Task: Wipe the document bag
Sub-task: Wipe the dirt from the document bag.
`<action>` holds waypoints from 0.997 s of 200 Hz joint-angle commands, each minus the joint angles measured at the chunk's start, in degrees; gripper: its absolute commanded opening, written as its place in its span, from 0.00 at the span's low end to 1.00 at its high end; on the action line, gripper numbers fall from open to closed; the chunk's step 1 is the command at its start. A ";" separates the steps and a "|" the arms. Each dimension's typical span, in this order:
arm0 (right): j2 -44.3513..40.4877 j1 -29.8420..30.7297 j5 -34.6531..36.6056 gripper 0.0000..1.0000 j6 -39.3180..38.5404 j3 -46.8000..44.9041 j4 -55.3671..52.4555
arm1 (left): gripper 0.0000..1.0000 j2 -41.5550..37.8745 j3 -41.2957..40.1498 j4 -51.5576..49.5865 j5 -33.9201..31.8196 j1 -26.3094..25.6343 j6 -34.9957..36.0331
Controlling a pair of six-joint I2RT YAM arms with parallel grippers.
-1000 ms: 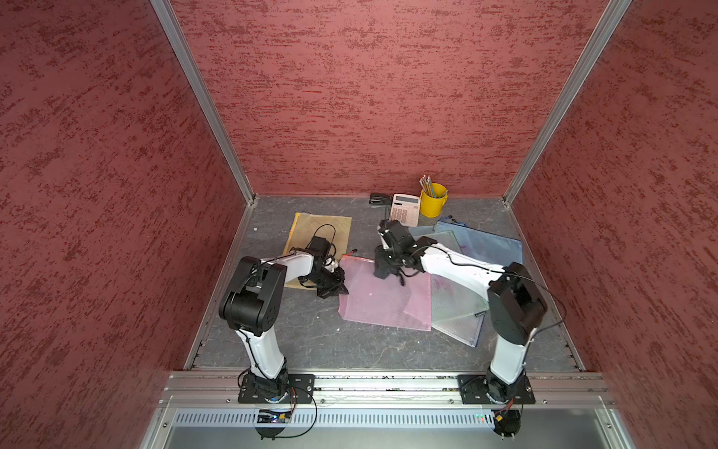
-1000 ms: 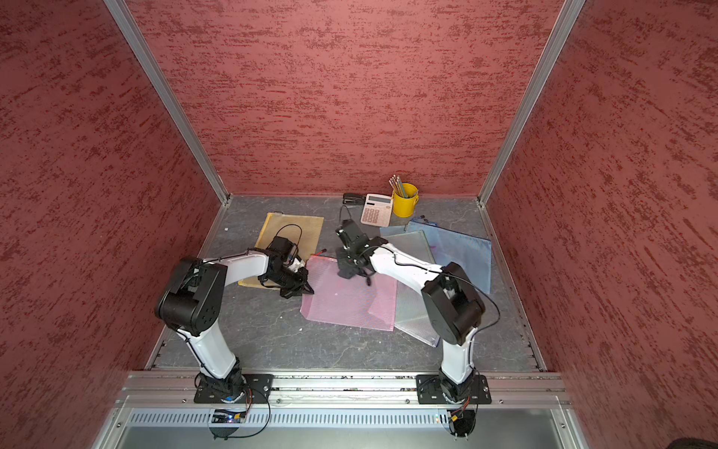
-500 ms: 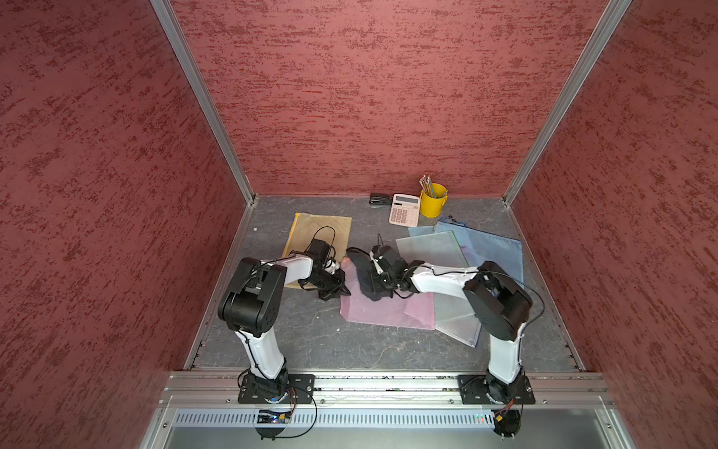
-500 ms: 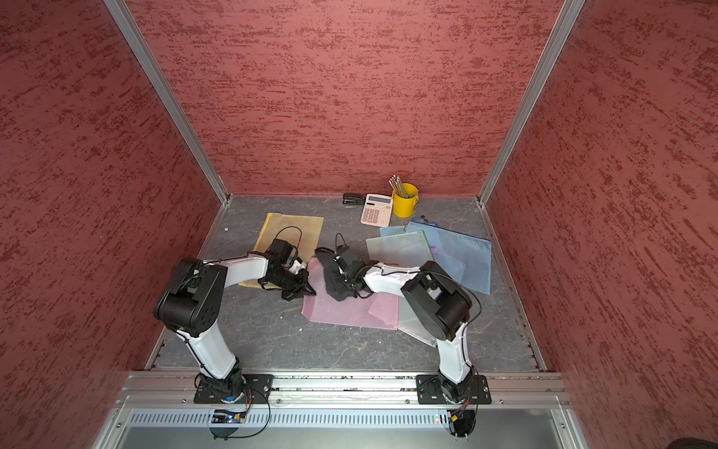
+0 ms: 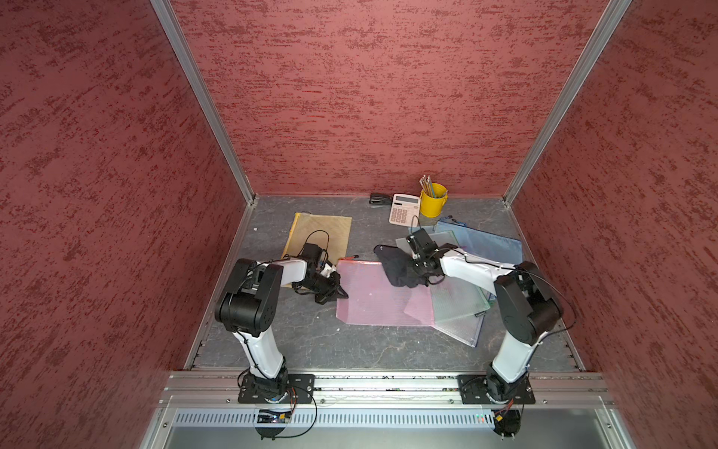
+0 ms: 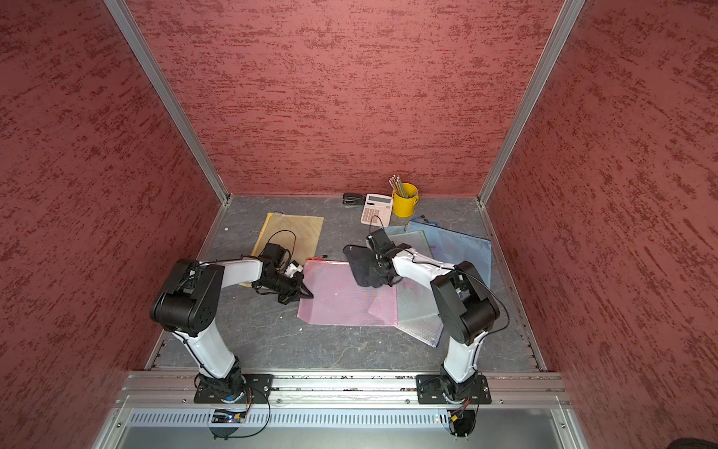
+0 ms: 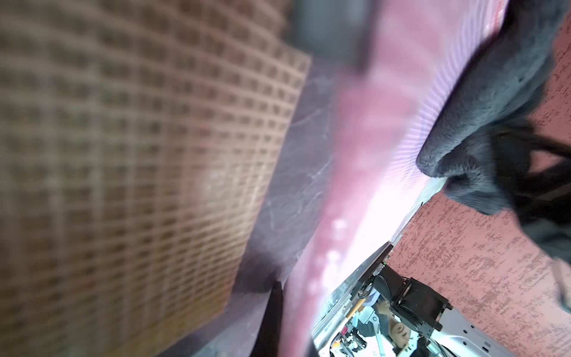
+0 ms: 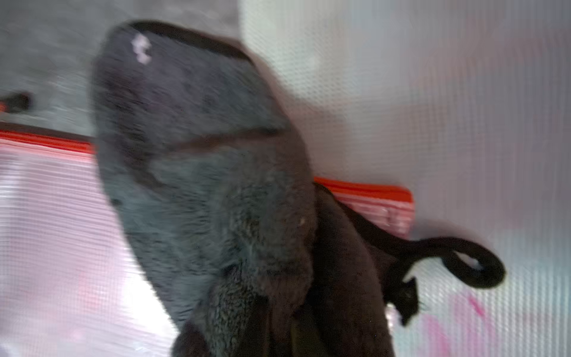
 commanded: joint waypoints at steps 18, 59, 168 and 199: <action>10.93 14.13 -11.60 0.00 -1.09 17.67 9.71 | 0.00 4.04 -2.48 -5.74 -12.87 -0.07 0.67; 22.21 15.26 -12.50 0.00 1.14 19.63 12.49 | 0.00 4.47 -2.39 -4.80 -12.62 -0.34 0.07; -0.58 -5.16 5.98 0.00 -3.47 -9.83 1.34 | 0.00 1.43 -7.96 0.29 -10.54 4.59 -2.49; -6.80 5.04 1.20 0.00 -0.19 -5.15 1.95 | 0.00 1.54 -8.02 0.56 -9.98 4.12 -2.27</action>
